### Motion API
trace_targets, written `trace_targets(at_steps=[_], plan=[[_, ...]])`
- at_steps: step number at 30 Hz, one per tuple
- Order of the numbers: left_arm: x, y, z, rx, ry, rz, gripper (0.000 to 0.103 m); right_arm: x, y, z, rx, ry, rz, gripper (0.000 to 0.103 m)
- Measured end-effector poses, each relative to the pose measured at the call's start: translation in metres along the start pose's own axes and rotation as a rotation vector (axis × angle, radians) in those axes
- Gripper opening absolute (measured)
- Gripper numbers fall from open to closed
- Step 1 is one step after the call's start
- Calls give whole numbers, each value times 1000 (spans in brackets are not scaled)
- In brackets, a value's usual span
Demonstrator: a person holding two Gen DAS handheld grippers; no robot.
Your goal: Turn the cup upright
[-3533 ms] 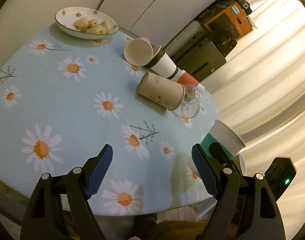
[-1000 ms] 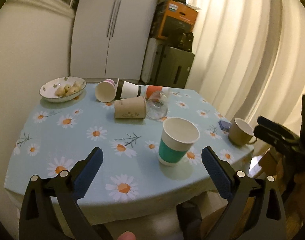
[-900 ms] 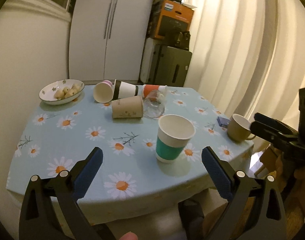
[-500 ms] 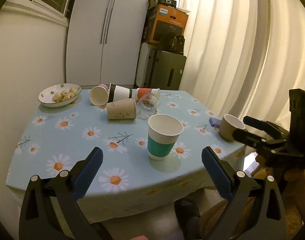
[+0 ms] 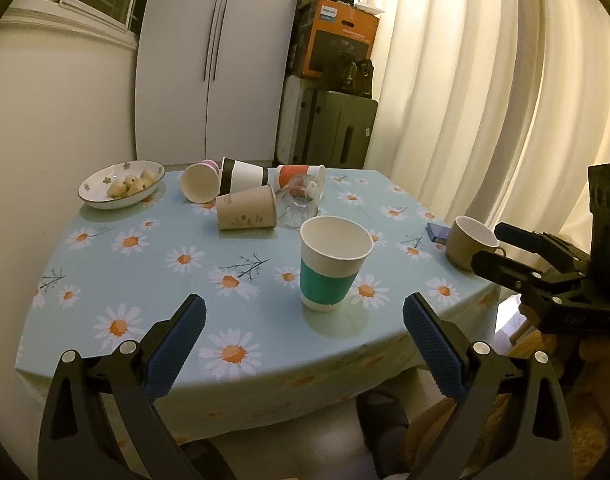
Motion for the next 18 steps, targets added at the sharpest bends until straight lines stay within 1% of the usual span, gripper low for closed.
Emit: trace_targets(at_steps=[6, 18], plan=[[0, 0, 0, 3, -1, -10, 96, 1, -1, 2, -5, -9, 2, 98], [0, -1, 0, -4, -1, -5, 97, 0, -3, 4, -17, -4, 8, 98]])
Point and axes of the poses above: each gripper's, at about its wrist camera, not at the fingertips, and y roughly against the way its jaws point, x to its right, z to its underside, the point moved 4 cm from there along -y, roughly the way its jaws point, and after that the axes turned 7 degrees about y, right-handed, at the moved point
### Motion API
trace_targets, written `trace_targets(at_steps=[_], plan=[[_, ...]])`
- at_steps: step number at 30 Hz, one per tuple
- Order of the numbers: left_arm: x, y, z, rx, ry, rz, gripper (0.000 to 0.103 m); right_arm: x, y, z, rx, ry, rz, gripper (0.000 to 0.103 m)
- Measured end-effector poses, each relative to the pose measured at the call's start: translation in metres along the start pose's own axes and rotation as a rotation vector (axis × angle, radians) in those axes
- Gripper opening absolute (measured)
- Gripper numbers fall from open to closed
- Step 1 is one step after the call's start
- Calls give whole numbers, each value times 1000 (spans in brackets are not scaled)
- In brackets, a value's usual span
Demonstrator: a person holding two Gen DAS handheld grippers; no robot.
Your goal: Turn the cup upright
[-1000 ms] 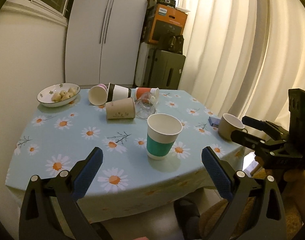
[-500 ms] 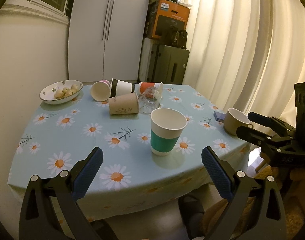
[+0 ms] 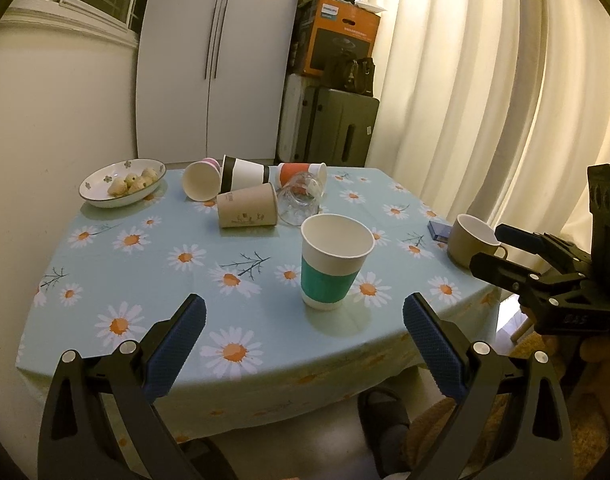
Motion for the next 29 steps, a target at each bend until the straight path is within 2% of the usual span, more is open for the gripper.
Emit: trace_targets(at_steps=[29], plan=[[-2, -1, 2, -17, 12, 8, 97, -2, -4, 3, -13, 3, -1, 98]])
Point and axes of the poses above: each gripper's, at about its wrist camera, not at the fingertips, and y roughly against the way its jaws point, x to its right, z to its underside, the point moved 4 cm from there along -y, roughly the way its jaws point, and after that the axes turned 7 degrees about y, right-handed, at the moved point
